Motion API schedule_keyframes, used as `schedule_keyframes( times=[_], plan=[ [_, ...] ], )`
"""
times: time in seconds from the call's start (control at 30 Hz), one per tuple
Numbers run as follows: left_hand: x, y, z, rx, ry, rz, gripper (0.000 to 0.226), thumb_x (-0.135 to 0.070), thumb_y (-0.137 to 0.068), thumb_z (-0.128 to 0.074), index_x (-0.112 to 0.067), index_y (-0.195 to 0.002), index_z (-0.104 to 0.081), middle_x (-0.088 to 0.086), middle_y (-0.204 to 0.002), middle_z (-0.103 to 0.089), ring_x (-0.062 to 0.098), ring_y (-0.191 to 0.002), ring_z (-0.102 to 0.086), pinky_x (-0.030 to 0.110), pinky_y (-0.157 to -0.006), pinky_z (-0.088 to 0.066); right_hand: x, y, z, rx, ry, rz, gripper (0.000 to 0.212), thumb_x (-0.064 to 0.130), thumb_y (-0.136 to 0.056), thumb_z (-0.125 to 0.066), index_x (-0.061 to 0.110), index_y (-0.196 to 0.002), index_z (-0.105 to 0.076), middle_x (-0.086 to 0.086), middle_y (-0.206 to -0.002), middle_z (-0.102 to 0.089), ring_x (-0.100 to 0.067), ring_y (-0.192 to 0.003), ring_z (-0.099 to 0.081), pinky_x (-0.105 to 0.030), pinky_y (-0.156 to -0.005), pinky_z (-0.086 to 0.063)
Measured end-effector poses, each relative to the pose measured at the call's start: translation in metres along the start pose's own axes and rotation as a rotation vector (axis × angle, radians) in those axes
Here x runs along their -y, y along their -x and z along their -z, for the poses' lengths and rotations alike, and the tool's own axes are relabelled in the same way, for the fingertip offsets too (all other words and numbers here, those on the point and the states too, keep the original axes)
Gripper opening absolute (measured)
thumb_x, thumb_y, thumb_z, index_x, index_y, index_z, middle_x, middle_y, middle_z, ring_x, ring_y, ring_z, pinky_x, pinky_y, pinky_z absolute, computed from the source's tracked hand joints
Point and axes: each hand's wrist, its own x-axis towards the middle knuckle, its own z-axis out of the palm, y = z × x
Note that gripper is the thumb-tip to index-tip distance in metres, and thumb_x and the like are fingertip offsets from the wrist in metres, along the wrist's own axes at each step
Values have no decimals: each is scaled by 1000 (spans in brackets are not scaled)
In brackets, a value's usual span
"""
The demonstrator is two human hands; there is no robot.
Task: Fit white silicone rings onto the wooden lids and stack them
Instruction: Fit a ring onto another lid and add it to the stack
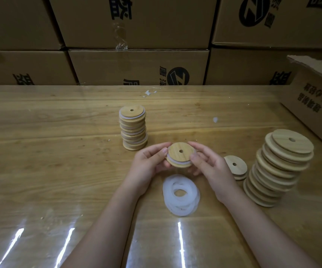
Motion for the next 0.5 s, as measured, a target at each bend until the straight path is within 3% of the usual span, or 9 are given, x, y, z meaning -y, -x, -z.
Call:
schedule_keyframes(
  times=[0.1,0.23,0.33,0.5],
  plan=[
    [1,-1,2,-12,40,10,34,-17,-78,-60,-4,-108,-65,3,-61,-62,6,-55,-58,25,-62,-55,0,1,1,55,-22,-13,47,16,-83,-63,18,-129,-52,2,-102,-72,-9,-86,-66,-16,-67,-49],
    [1,-3,3,-7,55,19,29,-15,-79,-59,-6,-105,-66,5,-63,-62,6,-56,-59,25,-63,-56,-1,0,2,65,-42,-17,54,22,-78,-64,18,-131,-50,5,-111,-70,-8,-101,-64,-16,-72,-48],
    [0,-2,1,-3,22,23,32,-14,-85,-56,-2,-114,-62,4,-63,-63,7,-58,-60,26,-65,-56,-1,0,2,53,-40,-12,56,27,-76,-63,19,-130,-50,7,-111,-69,-8,-102,-64,-15,-73,-48],
    [-1,3,-8,7,-147,15,38,-15,-89,-56,-7,-126,-54,4,-88,-69,11,-72,-65,23,-70,-55,-5,-2,0,-18,-44,4,40,17,-86,-59,20,-126,-52,16,-103,-71,-3,-89,-66,-13,-67,-48]
  ],
)
